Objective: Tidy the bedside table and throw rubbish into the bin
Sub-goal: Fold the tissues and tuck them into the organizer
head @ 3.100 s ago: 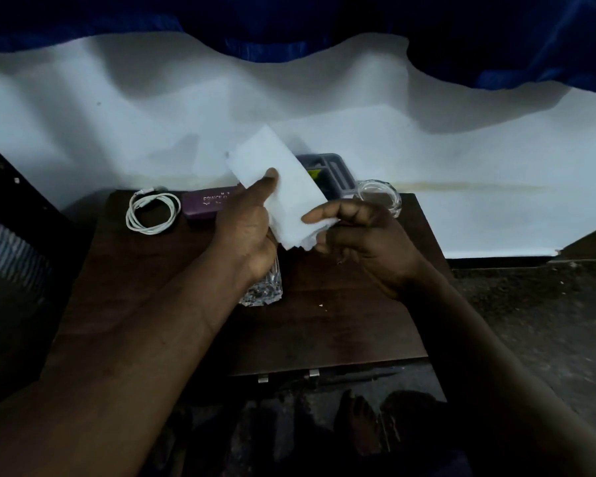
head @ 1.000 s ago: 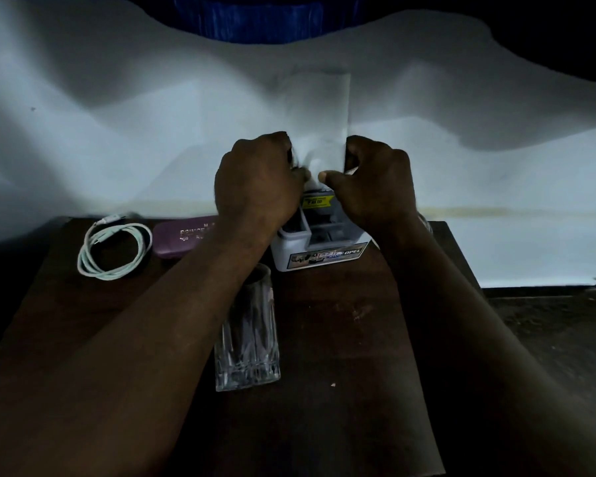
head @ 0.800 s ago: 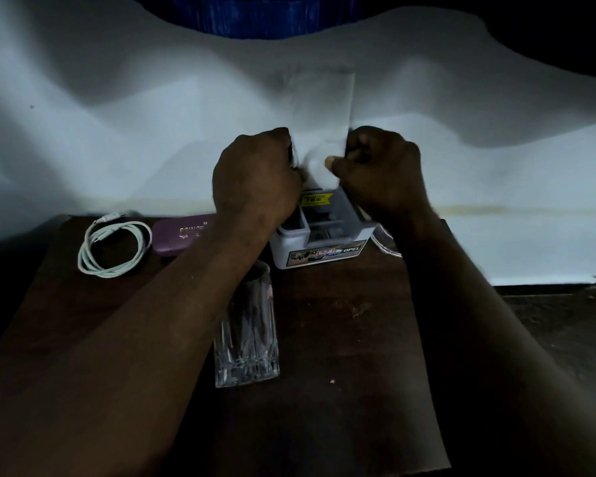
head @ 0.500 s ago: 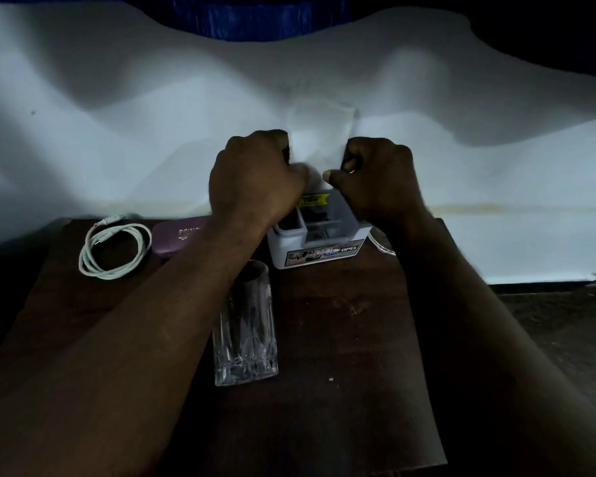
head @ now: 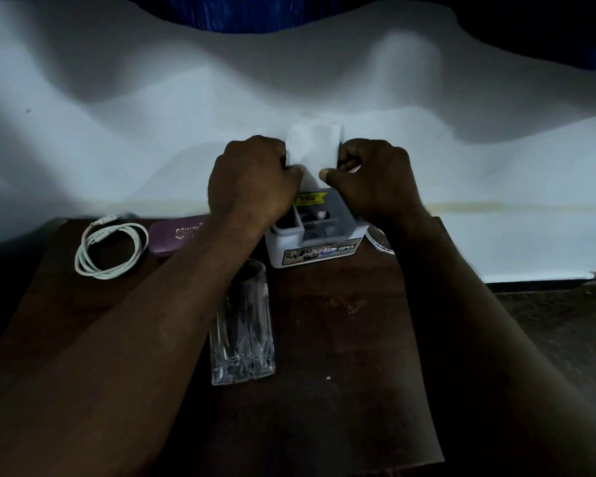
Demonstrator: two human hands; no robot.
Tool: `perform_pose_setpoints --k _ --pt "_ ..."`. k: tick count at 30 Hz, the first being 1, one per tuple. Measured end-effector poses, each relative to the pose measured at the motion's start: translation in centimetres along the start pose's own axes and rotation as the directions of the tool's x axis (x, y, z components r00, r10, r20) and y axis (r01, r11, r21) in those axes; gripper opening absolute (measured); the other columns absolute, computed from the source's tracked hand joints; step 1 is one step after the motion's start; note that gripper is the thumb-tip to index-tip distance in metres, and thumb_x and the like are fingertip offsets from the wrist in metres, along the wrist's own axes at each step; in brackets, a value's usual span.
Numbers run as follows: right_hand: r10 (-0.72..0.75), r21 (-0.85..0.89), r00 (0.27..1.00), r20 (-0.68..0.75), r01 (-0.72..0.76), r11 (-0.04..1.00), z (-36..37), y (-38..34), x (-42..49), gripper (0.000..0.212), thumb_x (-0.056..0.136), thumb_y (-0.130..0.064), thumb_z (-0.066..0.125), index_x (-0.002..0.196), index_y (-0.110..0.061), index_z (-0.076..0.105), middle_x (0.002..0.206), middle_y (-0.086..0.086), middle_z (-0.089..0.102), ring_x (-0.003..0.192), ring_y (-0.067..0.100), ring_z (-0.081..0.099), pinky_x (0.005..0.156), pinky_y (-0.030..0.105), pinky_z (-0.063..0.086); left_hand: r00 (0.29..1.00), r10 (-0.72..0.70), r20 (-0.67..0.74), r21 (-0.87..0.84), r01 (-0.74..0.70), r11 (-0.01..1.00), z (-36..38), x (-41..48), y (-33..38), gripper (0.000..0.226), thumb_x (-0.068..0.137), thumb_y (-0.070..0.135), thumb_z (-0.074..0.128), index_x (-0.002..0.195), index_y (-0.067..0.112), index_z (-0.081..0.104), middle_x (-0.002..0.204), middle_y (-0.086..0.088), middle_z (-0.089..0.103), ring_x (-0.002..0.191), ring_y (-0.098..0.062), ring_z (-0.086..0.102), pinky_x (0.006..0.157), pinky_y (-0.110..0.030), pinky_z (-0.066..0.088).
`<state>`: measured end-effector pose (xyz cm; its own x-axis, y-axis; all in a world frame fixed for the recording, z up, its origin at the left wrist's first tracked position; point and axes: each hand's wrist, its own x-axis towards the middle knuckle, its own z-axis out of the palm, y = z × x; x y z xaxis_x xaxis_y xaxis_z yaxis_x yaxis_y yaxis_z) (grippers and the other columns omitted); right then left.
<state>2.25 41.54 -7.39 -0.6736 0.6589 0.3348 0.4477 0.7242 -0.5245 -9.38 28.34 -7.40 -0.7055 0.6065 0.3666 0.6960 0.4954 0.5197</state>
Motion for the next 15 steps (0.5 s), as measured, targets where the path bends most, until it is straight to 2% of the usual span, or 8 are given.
perform_pose_setpoints --k 4,6,9,12,15 --pt "0.038 0.041 0.999 -0.037 -0.037 0.999 -0.32 -0.36 -0.03 0.025 0.082 -0.039 0.081 0.081 -0.017 0.069 0.074 -0.008 0.067 0.078 0.012 0.065 0.066 0.024 0.043 1.000 -0.013 -0.008 -0.013 0.013 1.000 0.05 -0.02 0.05 0.028 0.085 0.046 0.069 0.088 0.019 0.075 0.087 -0.002 0.074 0.085 -0.027 0.068 0.066 -0.028 0.040" --pt "0.041 0.030 0.998 -0.049 -0.040 0.999 -0.39 -0.30 -0.04 0.026 0.083 -0.039 0.080 0.081 -0.014 0.070 0.075 -0.005 0.069 0.077 0.013 0.065 0.063 0.019 0.040 0.999 -0.024 -0.028 -0.029 0.023 0.999 -0.03 0.12 -0.02 0.027 0.083 0.046 0.070 0.087 0.019 0.073 0.086 -0.002 0.074 0.084 -0.028 0.068 0.066 -0.030 0.045" --pt "0.024 0.009 1.000 -0.013 -0.024 1.000 -0.19 -0.26 -0.16 0.025 0.084 -0.038 0.080 0.083 -0.014 0.072 0.076 -0.005 0.070 0.079 0.014 0.067 0.067 0.026 0.043 1.000 -0.029 -0.006 -0.025 0.029 0.999 0.00 0.17 -0.44 0.029 0.081 0.047 0.070 0.091 0.020 0.075 0.090 -0.003 0.075 0.088 -0.030 0.069 0.074 -0.035 0.055" --pt "0.025 0.000 1.000 0.003 -0.025 1.000 -0.20 -0.37 -0.25 0.025 0.083 -0.038 0.080 0.083 -0.014 0.073 0.080 -0.004 0.072 0.082 0.016 0.069 0.071 0.027 0.046 1.000 -0.023 -0.003 -0.008 0.023 1.000 0.02 0.05 -0.48 0.029 0.082 0.046 0.069 0.091 0.018 0.075 0.090 -0.003 0.074 0.088 -0.030 0.068 0.072 -0.034 0.054" --pt "0.043 0.000 0.999 0.006 -0.043 0.999 -0.79 -0.89 -0.31 0.026 0.081 -0.040 0.081 0.090 -0.017 0.074 0.085 -0.005 0.073 0.086 0.015 0.069 0.077 0.029 0.049 1.000 -0.013 -0.008 -0.024 0.013 1.000 -0.60 -0.11 -0.15 0.032 0.083 0.047 0.069 0.099 0.021 0.074 0.096 -0.002 0.075 0.093 -0.029 0.069 0.076 -0.036 0.055"
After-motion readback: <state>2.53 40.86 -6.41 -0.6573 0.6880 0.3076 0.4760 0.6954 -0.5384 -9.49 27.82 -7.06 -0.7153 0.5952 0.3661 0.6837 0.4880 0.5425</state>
